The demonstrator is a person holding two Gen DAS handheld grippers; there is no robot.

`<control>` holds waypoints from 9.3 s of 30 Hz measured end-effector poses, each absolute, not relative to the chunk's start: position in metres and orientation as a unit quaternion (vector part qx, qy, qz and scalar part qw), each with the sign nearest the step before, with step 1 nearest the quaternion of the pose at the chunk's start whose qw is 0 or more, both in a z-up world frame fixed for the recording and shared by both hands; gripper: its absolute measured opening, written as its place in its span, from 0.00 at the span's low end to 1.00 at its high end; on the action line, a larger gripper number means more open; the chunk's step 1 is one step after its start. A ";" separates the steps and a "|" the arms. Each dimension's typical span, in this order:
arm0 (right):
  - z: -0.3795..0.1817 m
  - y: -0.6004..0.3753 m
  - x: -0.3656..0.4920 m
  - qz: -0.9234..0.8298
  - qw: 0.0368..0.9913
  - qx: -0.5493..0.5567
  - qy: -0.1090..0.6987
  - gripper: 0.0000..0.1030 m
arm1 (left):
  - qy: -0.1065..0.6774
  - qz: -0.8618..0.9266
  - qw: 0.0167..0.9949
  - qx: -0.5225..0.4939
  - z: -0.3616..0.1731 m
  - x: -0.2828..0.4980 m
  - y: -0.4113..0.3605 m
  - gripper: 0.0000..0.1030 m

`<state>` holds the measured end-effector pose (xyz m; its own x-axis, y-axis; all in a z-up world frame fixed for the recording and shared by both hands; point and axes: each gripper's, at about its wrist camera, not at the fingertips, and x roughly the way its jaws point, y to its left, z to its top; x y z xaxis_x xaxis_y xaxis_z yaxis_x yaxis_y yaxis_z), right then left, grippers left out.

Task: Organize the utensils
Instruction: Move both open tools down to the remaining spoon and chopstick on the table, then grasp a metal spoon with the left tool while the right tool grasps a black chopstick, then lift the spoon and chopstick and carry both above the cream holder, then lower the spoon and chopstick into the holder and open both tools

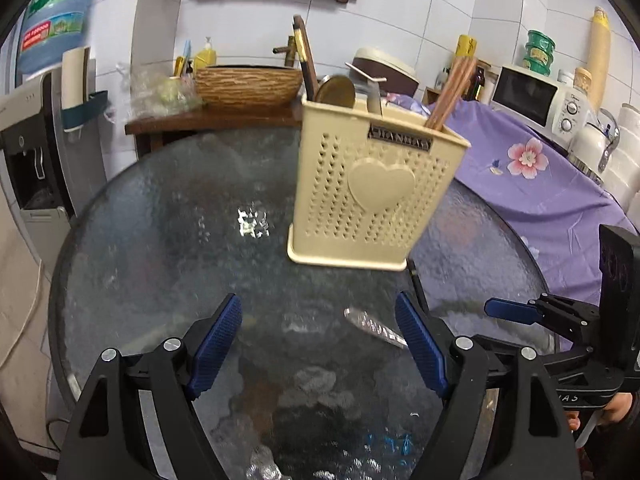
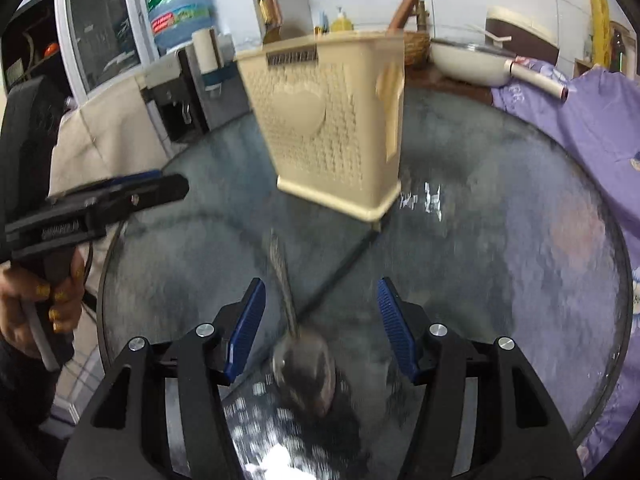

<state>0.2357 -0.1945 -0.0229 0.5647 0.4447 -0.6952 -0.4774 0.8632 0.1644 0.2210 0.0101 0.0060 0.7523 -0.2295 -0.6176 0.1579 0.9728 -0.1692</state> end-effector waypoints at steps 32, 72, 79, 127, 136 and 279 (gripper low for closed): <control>-0.048 -0.229 0.222 0.201 0.887 -0.042 0.413 0.59 | 0.364 -0.249 0.885 0.151 -0.029 0.202 -0.081 0.75; -0.040 -0.302 0.263 0.177 0.882 0.090 0.428 0.68 | 0.421 -0.536 0.639 0.357 -0.051 0.278 -0.160 0.59; -0.042 -0.305 0.264 0.173 0.881 0.098 0.429 0.68 | 0.423 -0.546 0.620 0.373 -0.050 0.274 -0.166 0.42; -0.040 -0.158 0.319 0.082 0.871 -0.043 0.483 0.17 | 0.398 -0.308 0.862 0.061 0.001 0.277 0.015 0.20; -0.039 -0.198 0.324 0.113 0.864 0.028 0.490 0.08 | 0.403 -0.304 0.860 0.081 -0.011 0.276 -0.014 0.50; 0.137 -0.196 0.323 0.166 0.967 0.030 0.193 0.50 | 0.216 -0.123 0.968 -0.017 0.084 0.327 0.004 0.54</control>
<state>0.3227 -0.1959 0.1374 0.8703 0.3333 -0.3627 -0.3097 0.9428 0.1231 0.3272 0.0038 0.0841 0.8759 -0.2466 -0.4146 0.2316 0.9689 -0.0871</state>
